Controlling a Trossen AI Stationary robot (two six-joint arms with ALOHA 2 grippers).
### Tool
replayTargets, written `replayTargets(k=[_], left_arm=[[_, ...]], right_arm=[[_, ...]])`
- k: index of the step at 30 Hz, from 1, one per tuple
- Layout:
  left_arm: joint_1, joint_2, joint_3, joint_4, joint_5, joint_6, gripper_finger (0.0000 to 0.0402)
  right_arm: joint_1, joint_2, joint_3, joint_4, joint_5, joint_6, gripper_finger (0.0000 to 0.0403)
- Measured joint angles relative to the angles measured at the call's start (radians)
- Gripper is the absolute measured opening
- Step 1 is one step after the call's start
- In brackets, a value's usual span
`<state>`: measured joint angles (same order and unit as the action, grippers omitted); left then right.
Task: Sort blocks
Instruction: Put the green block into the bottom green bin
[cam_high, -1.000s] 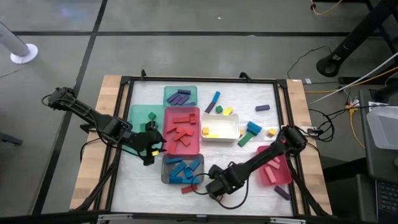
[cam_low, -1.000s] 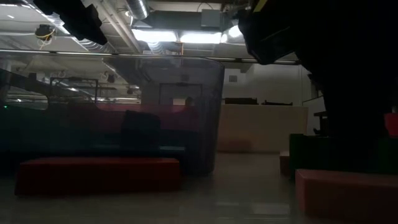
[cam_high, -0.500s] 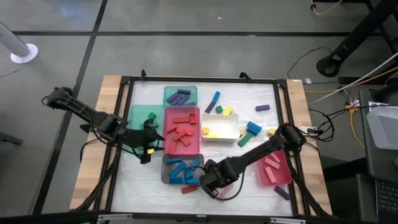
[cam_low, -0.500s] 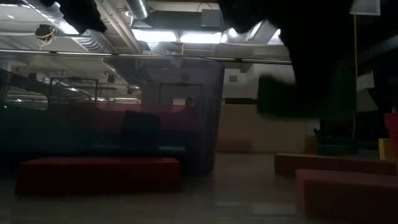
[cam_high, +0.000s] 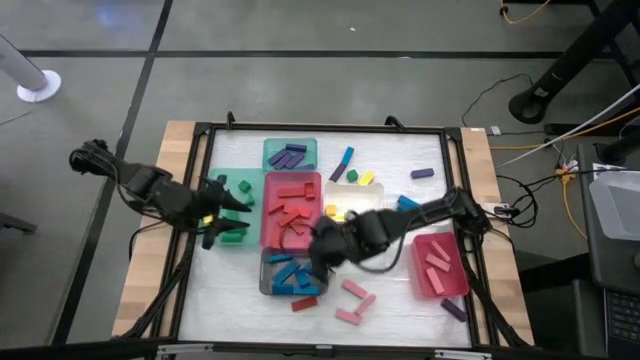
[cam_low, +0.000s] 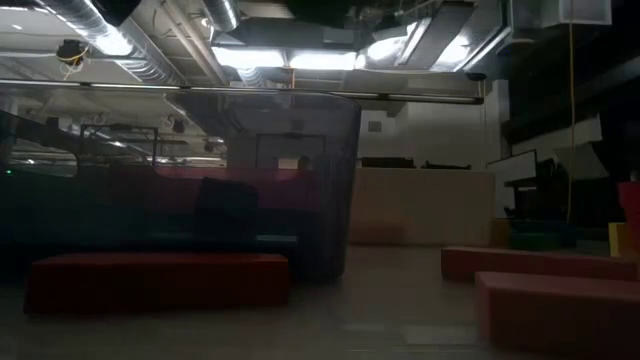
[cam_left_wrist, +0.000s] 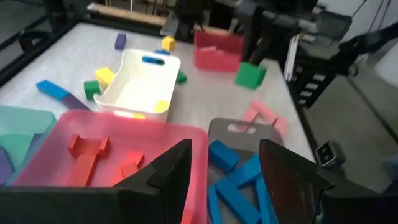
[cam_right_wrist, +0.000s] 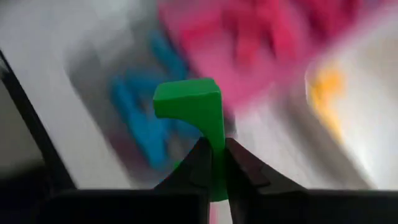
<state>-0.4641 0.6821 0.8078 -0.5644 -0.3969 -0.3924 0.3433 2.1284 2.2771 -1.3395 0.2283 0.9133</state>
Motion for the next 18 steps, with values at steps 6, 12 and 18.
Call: replayTargets(k=[6, 12, 18], left_arm=[[0.0, -0.087, 0.0, 0.001, 0.0, 0.008, 0.0175], [0.0, -0.152, 0.0, -0.002, 0.0, 0.012, 0.0175], [0.0, -0.188, 0.0, -0.002, 0.001, 0.009, 0.0175]], right_arm=[[-0.115, 0.03, -0.011, 0.495, 0.075, -0.26, 0.0025], [-0.219, 0.158, -0.015, 0.903, -0.036, -0.444, 0.0033], [-0.301, 0.281, -0.015, 1.076, -0.147, -0.447, 0.0034]])
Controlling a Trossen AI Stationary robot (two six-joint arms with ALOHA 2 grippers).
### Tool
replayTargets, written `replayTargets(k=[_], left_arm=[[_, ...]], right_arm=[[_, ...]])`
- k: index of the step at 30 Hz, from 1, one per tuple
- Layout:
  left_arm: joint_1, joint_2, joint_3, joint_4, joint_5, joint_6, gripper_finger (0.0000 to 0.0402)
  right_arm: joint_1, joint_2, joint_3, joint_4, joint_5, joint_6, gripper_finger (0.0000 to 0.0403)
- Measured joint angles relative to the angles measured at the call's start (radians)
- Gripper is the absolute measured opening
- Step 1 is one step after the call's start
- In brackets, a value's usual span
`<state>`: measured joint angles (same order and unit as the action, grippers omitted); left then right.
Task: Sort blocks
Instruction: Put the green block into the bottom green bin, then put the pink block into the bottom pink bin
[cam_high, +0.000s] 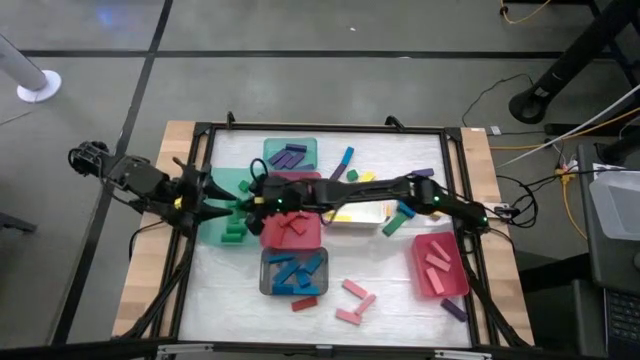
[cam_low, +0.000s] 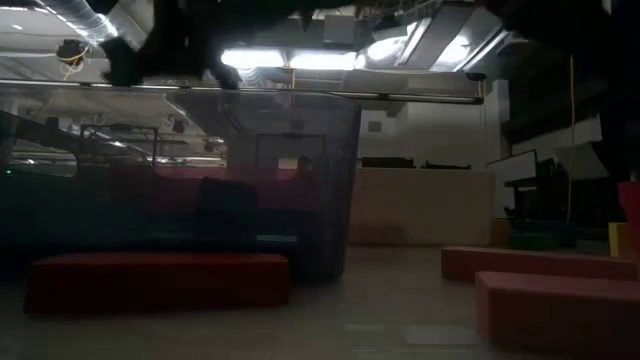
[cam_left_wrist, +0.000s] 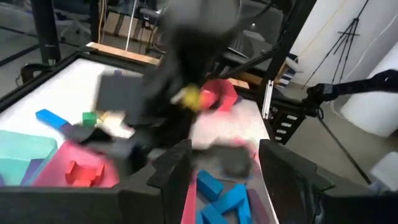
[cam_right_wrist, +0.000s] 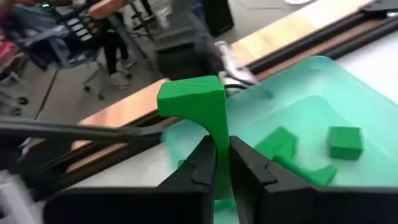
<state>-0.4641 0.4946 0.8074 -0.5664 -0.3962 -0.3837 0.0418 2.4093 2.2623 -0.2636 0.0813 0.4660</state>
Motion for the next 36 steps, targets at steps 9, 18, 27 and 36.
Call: replayTargets(k=[9, 18, 27, 36], left_arm=[[0.0, 0.002, 0.0, 0.0, 0.0, -0.001, 0.0175], [0.0, 0.024, 0.0, -0.007, 0.0, -0.019, 0.0175], [0.0, 0.092, 0.0, -0.004, 0.0, -0.064, 0.0175], [0.0, 0.228, 0.0, 0.015, 0.0, -0.064, 0.0175]], right_arm=[[-0.077, 0.105, 0.0, 0.036, -0.152, 0.104, 0.0035], [-0.104, 0.112, -0.001, 0.044, -0.206, 0.105, 0.0136], [-0.147, 0.109, 0.062, -0.015, -0.391, 0.083, 0.0194], [-0.209, -0.021, 0.08, -0.401, -0.538, -0.02, 0.0174]])
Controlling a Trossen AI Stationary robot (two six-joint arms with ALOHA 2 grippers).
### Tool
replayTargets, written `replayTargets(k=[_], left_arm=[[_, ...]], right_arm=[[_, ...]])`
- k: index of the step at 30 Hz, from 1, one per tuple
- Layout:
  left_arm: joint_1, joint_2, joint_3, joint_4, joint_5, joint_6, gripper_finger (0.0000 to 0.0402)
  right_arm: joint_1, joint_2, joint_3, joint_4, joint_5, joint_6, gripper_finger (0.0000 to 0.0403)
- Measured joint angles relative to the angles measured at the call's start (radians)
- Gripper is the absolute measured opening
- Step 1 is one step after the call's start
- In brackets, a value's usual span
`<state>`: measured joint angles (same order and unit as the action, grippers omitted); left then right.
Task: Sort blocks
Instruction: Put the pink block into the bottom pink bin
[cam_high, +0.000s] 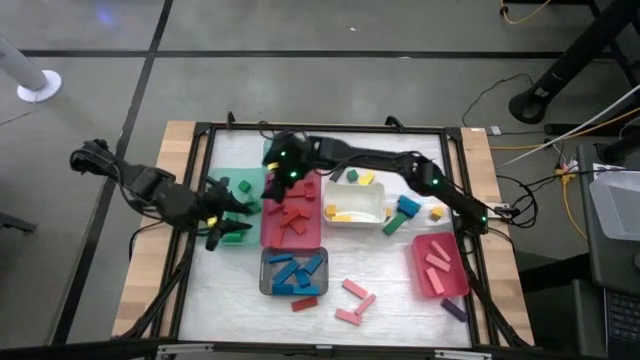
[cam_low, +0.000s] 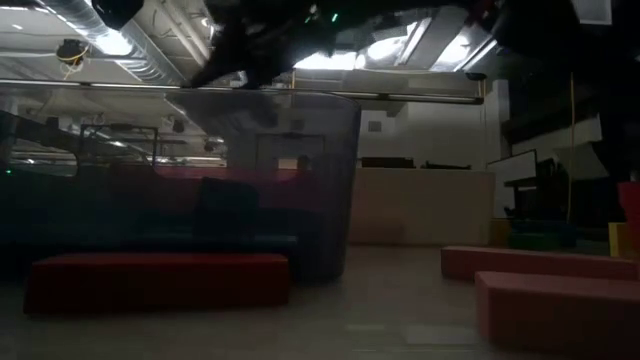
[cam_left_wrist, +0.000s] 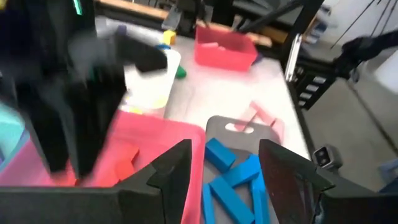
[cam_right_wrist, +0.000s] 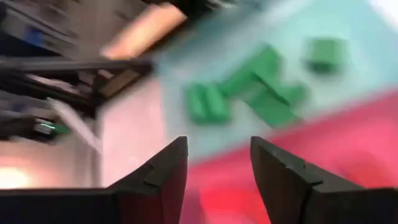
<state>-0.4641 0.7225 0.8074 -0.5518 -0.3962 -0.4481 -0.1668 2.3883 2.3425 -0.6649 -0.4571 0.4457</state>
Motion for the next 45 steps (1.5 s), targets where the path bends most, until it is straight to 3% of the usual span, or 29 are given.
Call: replayTargets(k=[4, 9, 20, 26, 33, 45], left_arm=[[0.0, 0.064, 0.0, 0.02, 0.0, 0.02, 0.0175], [0.002, 0.126, 0.0, 0.028, -0.003, 0.032, 0.0175], [0.002, 0.253, 0.0, 0.112, -0.006, 0.108, 0.0175], [0.002, 0.285, 0.0, 0.153, -0.005, 0.108, 0.0175], [0.002, 0.285, 0.0, 0.153, -0.005, 0.108, 0.0175], [0.002, 0.285, 0.0, 0.152, -0.005, 0.108, 0.0175]], right_arm=[[0.012, -0.104, 0.0, -0.271, 0.144, -0.082, 0.0168], [0.088, -0.217, 0.0, -0.514, 0.27, -0.059, 0.0166], [0.395, -0.275, 0.0, -0.813, 0.309, 0.152, 0.0166], [0.544, -0.259, -0.001, -0.845, 0.424, 0.398, 0.0166], [0.643, -0.204, -0.001, -0.863, 0.527, 0.723, 0.0166], [0.667, -0.038, -0.001, -0.873, 0.4, 0.699, 0.0166]])
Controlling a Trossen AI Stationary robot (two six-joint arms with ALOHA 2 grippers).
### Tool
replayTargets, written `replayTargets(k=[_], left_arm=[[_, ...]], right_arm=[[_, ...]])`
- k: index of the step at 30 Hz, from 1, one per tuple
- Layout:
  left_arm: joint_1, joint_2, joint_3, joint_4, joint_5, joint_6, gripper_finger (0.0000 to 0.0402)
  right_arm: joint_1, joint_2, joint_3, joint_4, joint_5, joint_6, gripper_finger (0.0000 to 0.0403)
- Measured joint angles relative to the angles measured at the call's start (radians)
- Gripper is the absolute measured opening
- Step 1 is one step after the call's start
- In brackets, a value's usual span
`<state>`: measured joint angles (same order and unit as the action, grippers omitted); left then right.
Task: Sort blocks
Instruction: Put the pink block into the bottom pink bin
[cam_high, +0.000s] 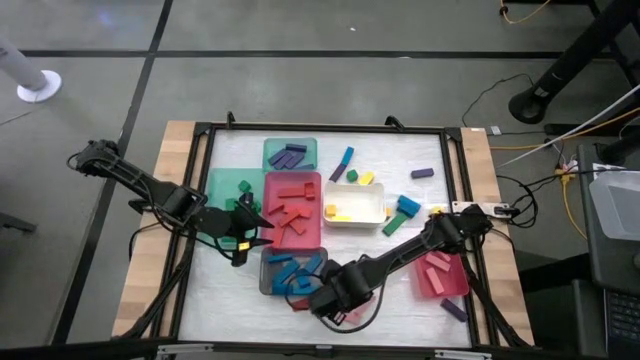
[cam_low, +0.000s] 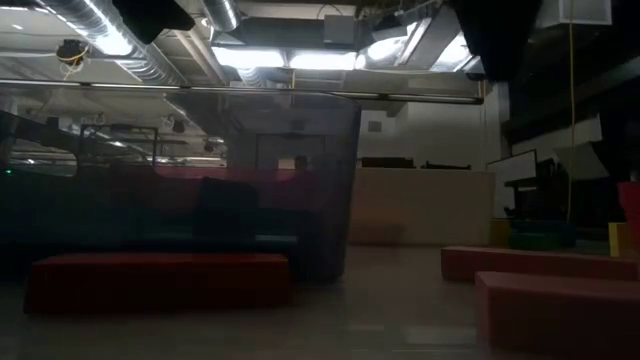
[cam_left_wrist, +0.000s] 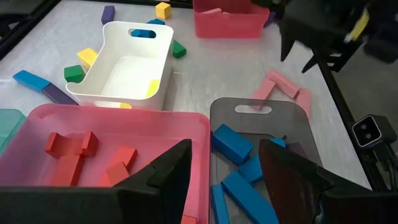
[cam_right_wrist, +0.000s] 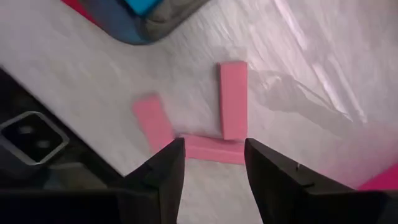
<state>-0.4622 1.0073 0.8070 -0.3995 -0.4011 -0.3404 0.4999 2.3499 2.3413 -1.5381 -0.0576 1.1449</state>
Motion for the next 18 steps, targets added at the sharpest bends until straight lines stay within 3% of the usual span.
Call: replayTargets(k=[10, 18], left_arm=[[0.0, 0.0, 0.0, -0.001, 0.0, 0.0, 0.0175], [0.0, -0.001, 0.0, -0.003, 0.0, 0.001, 0.0175]], right_arm=[[-0.003, 0.026, -0.077, 0.005, -0.011, -0.034, 0.0166], [-0.005, 0.026, -0.266, 0.202, -0.074, -0.102, 0.0165]])
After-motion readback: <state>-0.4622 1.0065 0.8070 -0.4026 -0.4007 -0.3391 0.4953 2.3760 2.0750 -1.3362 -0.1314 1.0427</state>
